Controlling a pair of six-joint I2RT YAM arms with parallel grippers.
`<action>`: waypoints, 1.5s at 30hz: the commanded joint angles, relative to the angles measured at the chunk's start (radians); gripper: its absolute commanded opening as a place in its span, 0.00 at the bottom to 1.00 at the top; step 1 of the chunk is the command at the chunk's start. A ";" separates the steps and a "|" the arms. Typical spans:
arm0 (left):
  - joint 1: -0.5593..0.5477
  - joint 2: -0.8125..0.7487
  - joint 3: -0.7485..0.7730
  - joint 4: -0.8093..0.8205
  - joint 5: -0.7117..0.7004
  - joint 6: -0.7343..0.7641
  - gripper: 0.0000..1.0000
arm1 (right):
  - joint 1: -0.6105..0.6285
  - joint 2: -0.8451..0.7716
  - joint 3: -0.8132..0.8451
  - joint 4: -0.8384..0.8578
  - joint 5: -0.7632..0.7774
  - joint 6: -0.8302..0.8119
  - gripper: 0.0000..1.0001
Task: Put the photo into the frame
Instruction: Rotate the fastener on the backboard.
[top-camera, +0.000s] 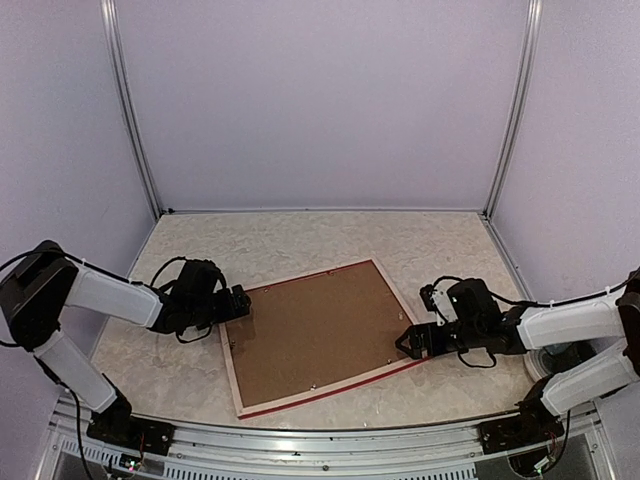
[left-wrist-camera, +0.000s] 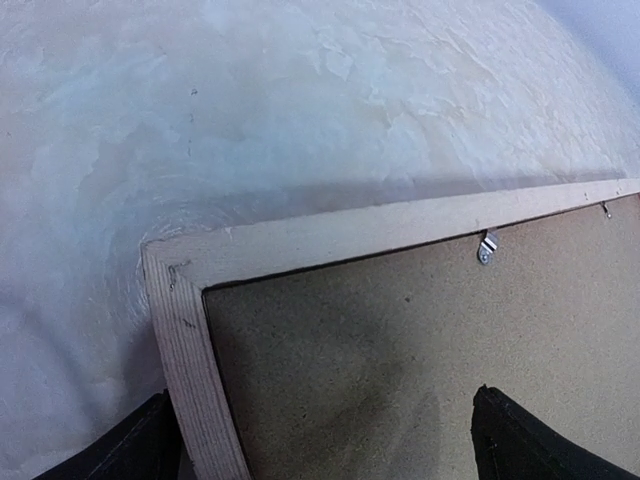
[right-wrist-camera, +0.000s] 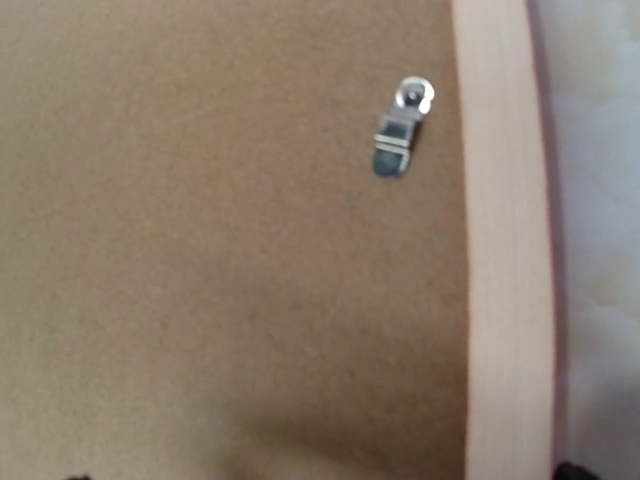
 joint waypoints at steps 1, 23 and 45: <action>-0.016 0.069 0.060 0.033 0.185 -0.005 0.99 | 0.093 0.054 -0.031 0.040 -0.116 0.075 0.99; 0.112 0.174 0.264 -0.068 0.160 0.048 0.99 | 0.228 -0.101 0.066 -0.148 0.103 0.107 0.99; -0.029 -0.176 -0.021 -0.198 -0.007 0.108 0.99 | 0.045 -0.004 0.214 -0.216 0.199 -0.047 0.98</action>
